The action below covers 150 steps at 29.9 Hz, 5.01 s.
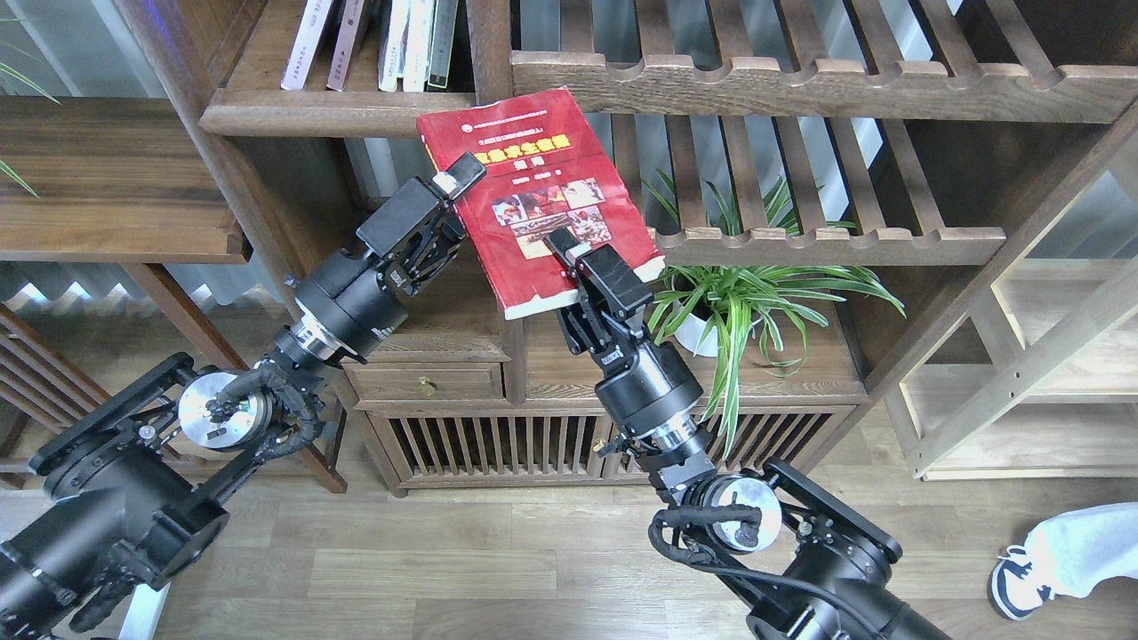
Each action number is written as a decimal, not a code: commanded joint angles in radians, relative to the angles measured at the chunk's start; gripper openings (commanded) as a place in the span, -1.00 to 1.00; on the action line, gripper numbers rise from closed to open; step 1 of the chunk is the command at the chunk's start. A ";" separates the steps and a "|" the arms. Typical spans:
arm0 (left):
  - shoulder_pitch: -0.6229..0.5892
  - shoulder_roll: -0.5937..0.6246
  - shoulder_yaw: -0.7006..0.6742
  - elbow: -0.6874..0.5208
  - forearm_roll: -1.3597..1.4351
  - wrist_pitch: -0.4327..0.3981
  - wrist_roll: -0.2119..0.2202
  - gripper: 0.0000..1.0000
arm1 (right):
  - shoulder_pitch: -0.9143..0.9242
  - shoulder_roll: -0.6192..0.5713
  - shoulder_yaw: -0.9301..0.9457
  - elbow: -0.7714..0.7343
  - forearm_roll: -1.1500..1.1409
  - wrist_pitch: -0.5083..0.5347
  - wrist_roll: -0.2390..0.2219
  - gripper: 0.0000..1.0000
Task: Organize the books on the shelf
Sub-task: 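Grasp the dark red book with the left gripper beside the right gripper, then release the right gripper and raise the book with the left gripper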
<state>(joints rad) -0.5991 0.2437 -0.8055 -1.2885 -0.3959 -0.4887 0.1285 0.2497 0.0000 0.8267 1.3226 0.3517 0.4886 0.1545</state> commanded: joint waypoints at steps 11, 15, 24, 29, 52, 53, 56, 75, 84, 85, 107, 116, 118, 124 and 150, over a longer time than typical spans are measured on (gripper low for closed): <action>-0.004 0.022 0.005 0.001 -0.047 0.000 0.005 0.76 | 0.002 0.000 -0.023 0.001 -0.017 0.000 -0.007 -0.92; -0.001 0.026 0.006 0.001 -0.047 0.000 0.008 0.75 | 0.002 0.000 -0.038 0.000 -0.019 0.000 -0.013 -0.92; -0.001 0.026 0.009 0.001 -0.047 0.000 0.023 0.71 | 0.002 0.000 -0.043 0.000 -0.022 0.000 -0.023 -0.91; -0.001 0.026 0.026 0.001 -0.047 0.000 0.023 0.70 | -0.001 0.000 -0.043 0.000 -0.031 0.000 -0.024 -0.91; 0.002 0.025 0.032 0.001 -0.047 0.000 0.025 -0.13 | -0.003 0.000 -0.043 -0.002 -0.046 0.000 -0.026 -0.91; 0.002 0.025 0.032 0.001 -0.047 0.000 0.025 -0.16 | -0.003 0.000 -0.043 0.000 -0.046 0.000 -0.026 -0.91; 0.002 0.025 0.032 0.001 -0.047 0.000 0.028 -0.29 | -0.001 0.000 -0.043 -0.002 -0.046 0.000 -0.026 -0.91; 0.002 0.022 0.037 0.003 -0.049 0.000 0.028 -0.95 | -0.001 0.000 -0.043 -0.002 -0.046 0.000 -0.026 -0.90; 0.002 0.022 0.037 0.003 -0.049 0.000 0.028 -0.97 | -0.003 0.000 -0.043 -0.002 -0.046 0.000 -0.026 -0.57; 0.002 0.022 0.037 0.003 -0.049 0.000 0.028 -0.97 | -0.003 0.000 -0.043 -0.002 -0.046 0.000 -0.024 -0.44; -0.001 0.035 0.017 0.002 -0.049 0.000 0.028 -0.97 | -0.001 0.000 -0.005 -0.005 -0.054 0.000 -0.023 0.73; -0.001 0.127 0.022 -0.005 -0.043 0.000 0.028 -0.97 | 0.000 0.000 0.054 -0.020 -0.056 0.000 -0.023 0.86; -0.001 0.158 0.031 -0.017 -0.041 0.000 0.028 -0.97 | 0.002 0.000 0.067 -0.023 -0.056 0.000 -0.023 0.87; 0.001 0.223 0.028 -0.074 -0.038 0.000 0.025 -0.97 | 0.006 0.000 0.109 -0.042 -0.056 0.000 -0.023 0.89; 0.008 0.325 -0.359 -0.204 0.400 0.000 0.025 -0.96 | 0.057 0.000 0.144 -0.048 -0.056 -0.041 -0.023 0.89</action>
<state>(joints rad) -0.5966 0.5623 -1.1036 -1.4887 -0.0382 -0.4887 0.1549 0.2976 0.0000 0.9709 1.2799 0.2957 0.4523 0.1318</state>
